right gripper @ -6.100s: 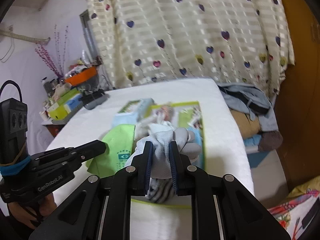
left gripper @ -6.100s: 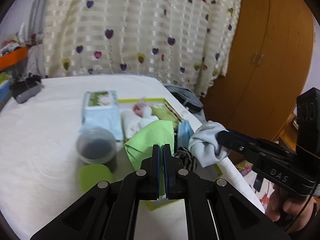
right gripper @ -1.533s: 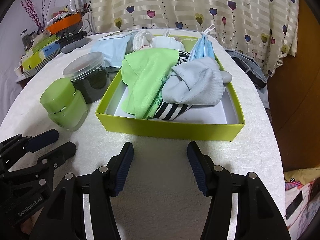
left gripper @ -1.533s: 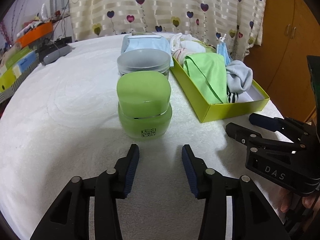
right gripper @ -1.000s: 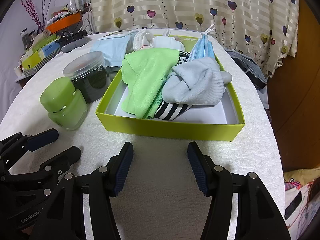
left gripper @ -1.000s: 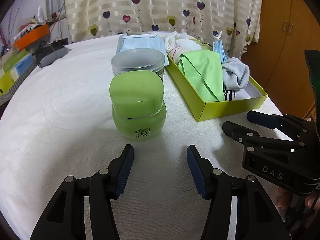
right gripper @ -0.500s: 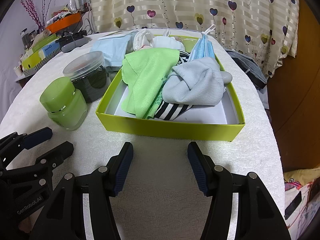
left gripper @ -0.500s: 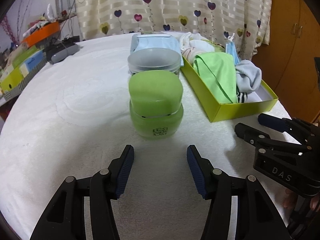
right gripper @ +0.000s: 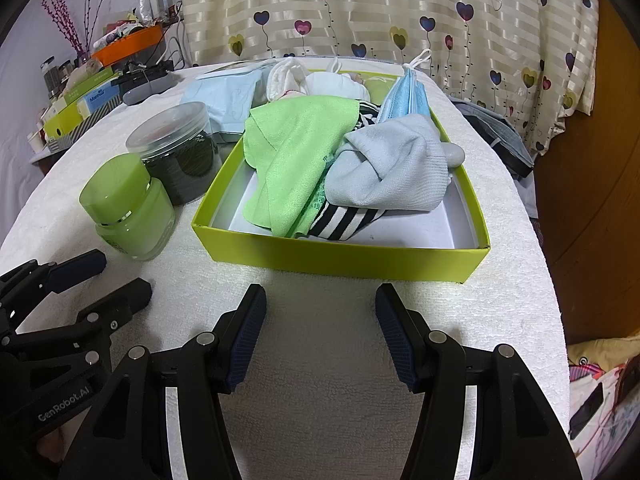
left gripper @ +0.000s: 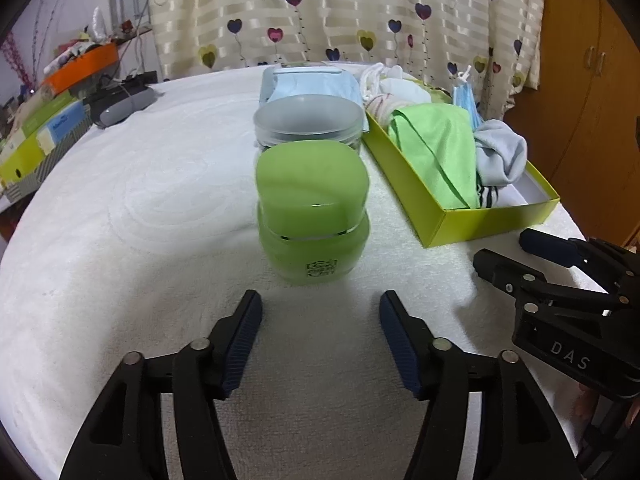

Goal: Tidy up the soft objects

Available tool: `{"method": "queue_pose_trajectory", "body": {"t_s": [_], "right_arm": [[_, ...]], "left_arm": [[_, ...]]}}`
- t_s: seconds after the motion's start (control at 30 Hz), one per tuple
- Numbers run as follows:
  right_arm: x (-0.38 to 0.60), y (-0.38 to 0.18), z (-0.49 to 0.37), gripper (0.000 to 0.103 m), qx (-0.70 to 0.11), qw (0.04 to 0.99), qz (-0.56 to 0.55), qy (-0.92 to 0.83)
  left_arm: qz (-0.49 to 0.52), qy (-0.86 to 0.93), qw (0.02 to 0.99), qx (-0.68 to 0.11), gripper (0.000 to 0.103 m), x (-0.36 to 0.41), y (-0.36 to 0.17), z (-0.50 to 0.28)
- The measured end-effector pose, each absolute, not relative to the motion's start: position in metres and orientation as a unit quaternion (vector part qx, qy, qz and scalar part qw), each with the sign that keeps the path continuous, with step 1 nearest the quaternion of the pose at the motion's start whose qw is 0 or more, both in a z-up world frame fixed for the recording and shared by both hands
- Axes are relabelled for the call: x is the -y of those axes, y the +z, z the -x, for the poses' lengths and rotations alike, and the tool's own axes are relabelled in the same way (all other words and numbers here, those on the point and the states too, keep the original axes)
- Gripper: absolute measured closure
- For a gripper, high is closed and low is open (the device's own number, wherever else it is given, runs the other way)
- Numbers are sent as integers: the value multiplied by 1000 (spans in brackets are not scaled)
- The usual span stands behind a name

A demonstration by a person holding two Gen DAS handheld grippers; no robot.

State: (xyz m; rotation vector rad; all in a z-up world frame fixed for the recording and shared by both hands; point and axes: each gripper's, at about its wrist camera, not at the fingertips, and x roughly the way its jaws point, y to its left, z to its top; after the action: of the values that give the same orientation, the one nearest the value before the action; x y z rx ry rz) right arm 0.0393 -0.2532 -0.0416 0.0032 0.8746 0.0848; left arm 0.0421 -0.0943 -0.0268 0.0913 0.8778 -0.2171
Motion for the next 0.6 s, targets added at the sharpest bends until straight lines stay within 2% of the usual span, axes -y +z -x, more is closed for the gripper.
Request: {"method": "queue_pose_trajectory", "body": {"t_s": [0.6], "right_arm": [[253, -42, -39, 45, -423, 905, -1, 41]], "left_arm": [[-49, -106, 898, -424, 36, 99, -27, -41]]}}
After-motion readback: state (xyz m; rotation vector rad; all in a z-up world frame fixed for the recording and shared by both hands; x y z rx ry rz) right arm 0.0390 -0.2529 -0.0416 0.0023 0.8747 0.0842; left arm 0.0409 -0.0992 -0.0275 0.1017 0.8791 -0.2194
